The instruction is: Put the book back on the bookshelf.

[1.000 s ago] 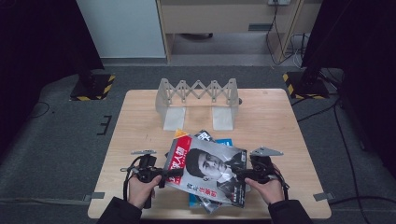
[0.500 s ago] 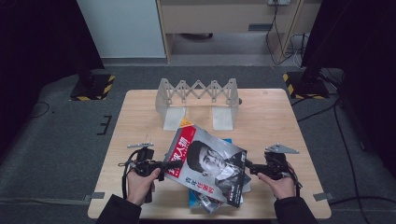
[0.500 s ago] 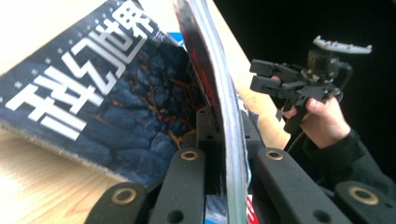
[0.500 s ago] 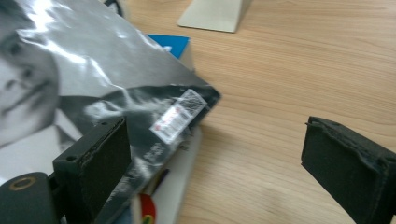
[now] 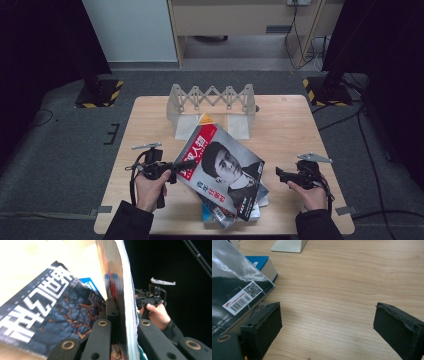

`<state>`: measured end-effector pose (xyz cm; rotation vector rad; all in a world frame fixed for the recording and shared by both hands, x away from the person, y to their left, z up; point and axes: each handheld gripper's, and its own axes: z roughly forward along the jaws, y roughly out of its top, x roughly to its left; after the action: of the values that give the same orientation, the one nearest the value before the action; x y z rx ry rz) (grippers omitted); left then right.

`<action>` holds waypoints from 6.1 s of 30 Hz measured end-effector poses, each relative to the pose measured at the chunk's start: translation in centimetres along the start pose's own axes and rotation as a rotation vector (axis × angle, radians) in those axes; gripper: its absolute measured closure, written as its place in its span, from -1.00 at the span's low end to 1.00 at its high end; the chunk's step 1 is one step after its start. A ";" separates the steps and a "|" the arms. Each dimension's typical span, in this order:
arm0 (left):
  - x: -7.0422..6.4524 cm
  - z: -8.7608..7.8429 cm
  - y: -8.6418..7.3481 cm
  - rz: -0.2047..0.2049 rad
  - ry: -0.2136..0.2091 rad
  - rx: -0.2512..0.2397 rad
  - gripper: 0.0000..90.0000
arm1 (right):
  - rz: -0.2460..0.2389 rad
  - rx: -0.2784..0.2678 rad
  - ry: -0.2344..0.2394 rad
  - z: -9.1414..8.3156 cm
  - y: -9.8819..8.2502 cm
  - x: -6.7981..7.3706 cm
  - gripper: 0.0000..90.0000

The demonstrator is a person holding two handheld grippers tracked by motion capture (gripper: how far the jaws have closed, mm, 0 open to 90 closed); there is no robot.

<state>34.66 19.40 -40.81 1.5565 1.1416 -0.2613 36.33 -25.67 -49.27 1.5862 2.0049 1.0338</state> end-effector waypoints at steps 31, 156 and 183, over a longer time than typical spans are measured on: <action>-5.0 3.4 2.3 0.044 -0.098 -0.077 0.91 | 0.032 0.025 -0.094 0.4 -0.5 -2.9 -0.81; 4.0 -3.7 12.1 0.301 0.627 -0.245 0.80 | -0.102 0.147 -0.092 2.8 -2.1 -2.9 -0.84; 3.4 -2.1 14.5 0.283 0.715 -0.286 0.91 | -0.102 0.151 -0.087 2.8 -2.1 -2.9 -0.85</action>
<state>46.69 24.40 -33.22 1.5624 1.3935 0.6732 37.71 -27.69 -53.05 1.5565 2.1233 0.7787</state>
